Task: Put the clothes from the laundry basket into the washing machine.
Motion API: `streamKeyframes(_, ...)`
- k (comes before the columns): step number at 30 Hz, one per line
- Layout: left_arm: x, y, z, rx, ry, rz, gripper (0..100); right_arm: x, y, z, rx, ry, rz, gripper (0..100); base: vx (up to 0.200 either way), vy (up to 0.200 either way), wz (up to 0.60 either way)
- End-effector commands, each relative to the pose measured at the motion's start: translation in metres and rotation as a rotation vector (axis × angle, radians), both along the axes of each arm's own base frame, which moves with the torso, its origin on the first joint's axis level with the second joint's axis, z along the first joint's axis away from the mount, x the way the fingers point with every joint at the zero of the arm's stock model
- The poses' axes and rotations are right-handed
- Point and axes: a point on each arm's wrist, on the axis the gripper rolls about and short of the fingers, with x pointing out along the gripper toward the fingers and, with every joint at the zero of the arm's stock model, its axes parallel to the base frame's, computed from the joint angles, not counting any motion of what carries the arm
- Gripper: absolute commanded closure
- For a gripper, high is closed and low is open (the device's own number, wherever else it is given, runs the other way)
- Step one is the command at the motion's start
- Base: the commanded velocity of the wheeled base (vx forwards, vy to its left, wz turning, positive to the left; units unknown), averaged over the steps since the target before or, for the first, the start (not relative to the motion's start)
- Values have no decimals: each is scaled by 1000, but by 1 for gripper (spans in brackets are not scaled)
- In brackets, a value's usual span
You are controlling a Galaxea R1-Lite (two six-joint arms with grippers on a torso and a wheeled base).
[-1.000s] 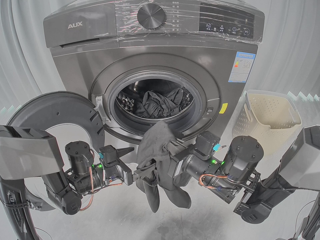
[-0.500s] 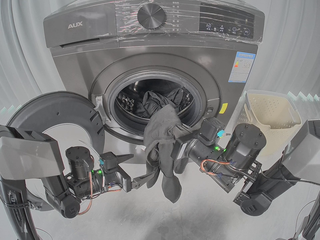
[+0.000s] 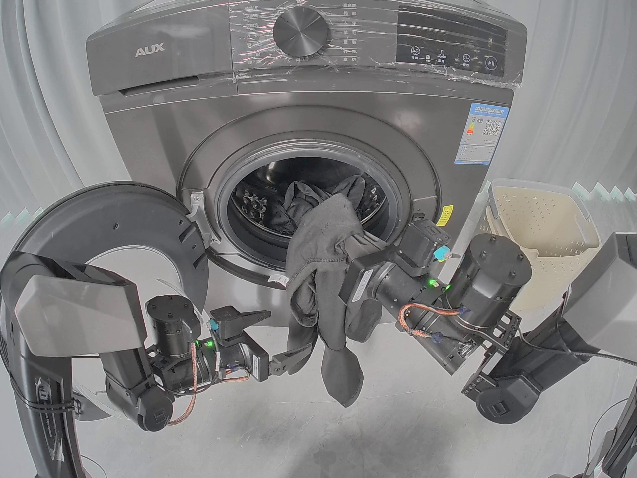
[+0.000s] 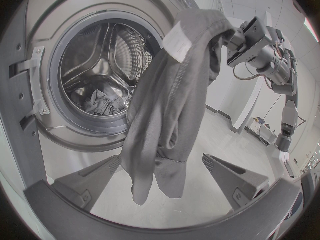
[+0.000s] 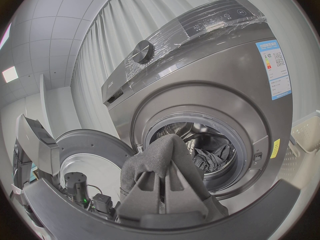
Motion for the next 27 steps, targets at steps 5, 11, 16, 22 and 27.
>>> streamKeyframes(5,16,-7,-24,11,25,6,0,-4,3,3,6,-6,13,100,0,0,0)
streamKeyframes(11,30,-12,-30,6,0,44,0,-6,4,3,6,-6,19,100,0,0,0)
streamKeyframes(16,40,-16,-29,-9,-30,66,0,-7,3,5,9,-9,20,100,0,0,0)
streamKeyframes(22,48,-14,-28,-16,-46,100,0,-8,3,4,7,-7,20,100,0,0,0)
streamKeyframes(27,49,-11,-25,-20,-54,108,0,-8,3,3,4,-4,20,100,0,0,0)
